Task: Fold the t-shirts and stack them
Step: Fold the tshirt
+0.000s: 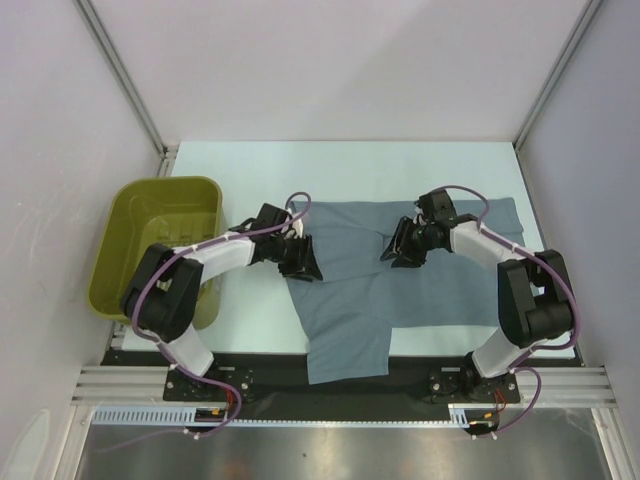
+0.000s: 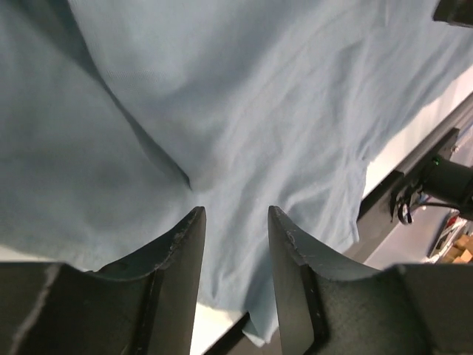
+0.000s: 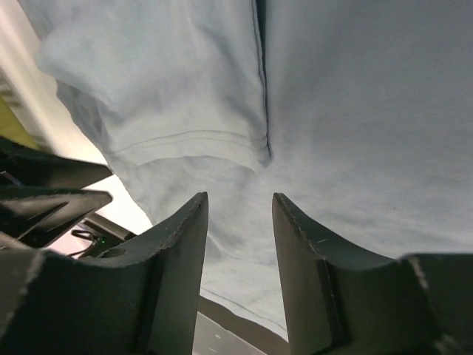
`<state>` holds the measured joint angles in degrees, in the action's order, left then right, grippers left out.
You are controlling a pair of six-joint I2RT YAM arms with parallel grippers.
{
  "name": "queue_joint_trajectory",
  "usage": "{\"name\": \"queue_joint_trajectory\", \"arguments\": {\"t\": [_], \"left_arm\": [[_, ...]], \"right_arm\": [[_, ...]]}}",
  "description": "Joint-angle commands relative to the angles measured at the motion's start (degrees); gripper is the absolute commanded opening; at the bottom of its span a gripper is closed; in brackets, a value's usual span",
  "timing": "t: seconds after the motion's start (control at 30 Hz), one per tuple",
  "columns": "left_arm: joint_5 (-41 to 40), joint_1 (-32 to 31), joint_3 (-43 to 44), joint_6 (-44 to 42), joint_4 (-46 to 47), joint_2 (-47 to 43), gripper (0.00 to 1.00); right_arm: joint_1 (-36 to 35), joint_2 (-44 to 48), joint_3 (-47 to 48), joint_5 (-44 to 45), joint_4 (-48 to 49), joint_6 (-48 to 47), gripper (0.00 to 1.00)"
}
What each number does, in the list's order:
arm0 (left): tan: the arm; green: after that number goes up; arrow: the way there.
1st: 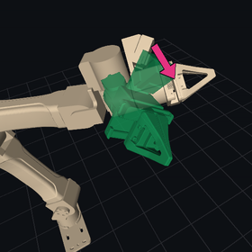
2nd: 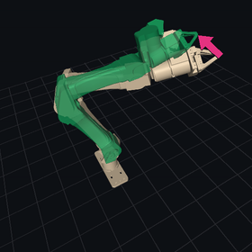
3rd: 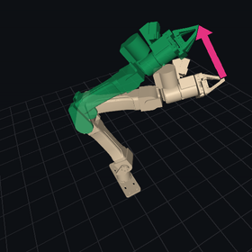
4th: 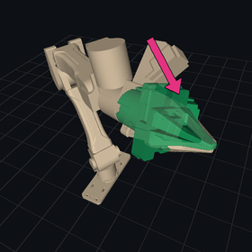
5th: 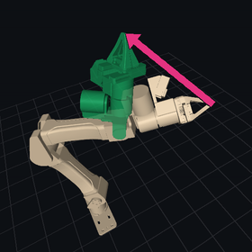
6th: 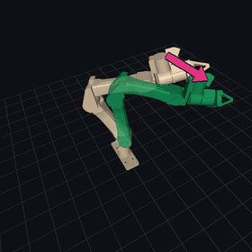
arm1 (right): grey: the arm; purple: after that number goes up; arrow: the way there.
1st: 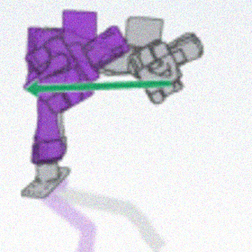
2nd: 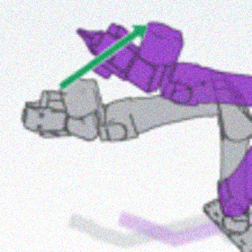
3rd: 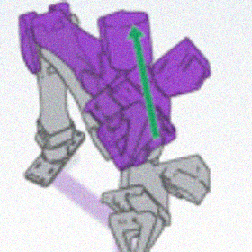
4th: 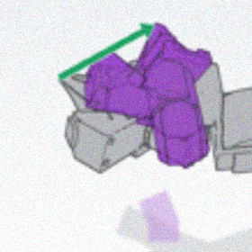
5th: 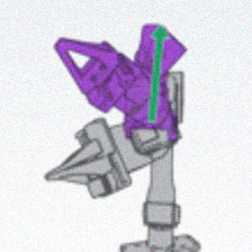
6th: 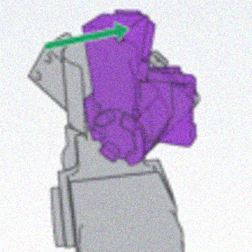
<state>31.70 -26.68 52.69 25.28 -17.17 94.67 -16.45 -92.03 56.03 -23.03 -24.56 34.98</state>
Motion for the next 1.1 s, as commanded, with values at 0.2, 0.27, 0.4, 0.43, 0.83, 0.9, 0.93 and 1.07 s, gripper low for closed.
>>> {"name": "queue_joint_trajectory", "arguments": {"t": [0.2, 0.27, 0.4, 0.43, 0.83, 0.9, 0.93, 1.07], "left_arm": [[-1.3, -0.4, 3.9, 0.5, 4.2, 5.7, 0.45], [-1.9, -0.5, 3.5, 0.9, 4.6, 5.6, 0.44], [-3.2, -0.5, 3.4, 0.7, 3.6, 5.8, 0.44], [-3.7, -0.4, 3.5, 0.7, 3.5, 5.6, 0.44], [3.6, -0.5, 2.7, 5.7, 8.2, 7.4, 0.34], [4.2, -0.4, 3.3, 5.7, 7.1, 7.5, 0.31], [4.5, -0.5, 3.4, 5.9, 6.9, 7.3, 0.3], [6.0, -0.3, 4.1, 6.8, 6.3, 7.0, 0.24]], "right_arm": [[1.8, -2.8, 1.7, -7.6, 1.8, -4.7, 0.43], [1.8, -4.0, 2.4, -8.3, 1.3, -5.2, 0.43], [1.8, -5.5, 2.2, -9.1, 1.5, -5.4, 0.43], [1.8, -5.7, 2.3, -9.2, 1.6, -5.4, 0.43], [1.8, -9.1, 3.6, -8.2, 1.9, -6.4, 0.38], [1.8, -9.8, 4.1, -8.0, 1.4, -7.6, 0.38], [1.8, -10.2, 4.2, -8.0, 1.4, -8.0, 0.38], [1.9, -11.9, 5.5, -7.6, 1.6, -8.8, 0.36]]}}
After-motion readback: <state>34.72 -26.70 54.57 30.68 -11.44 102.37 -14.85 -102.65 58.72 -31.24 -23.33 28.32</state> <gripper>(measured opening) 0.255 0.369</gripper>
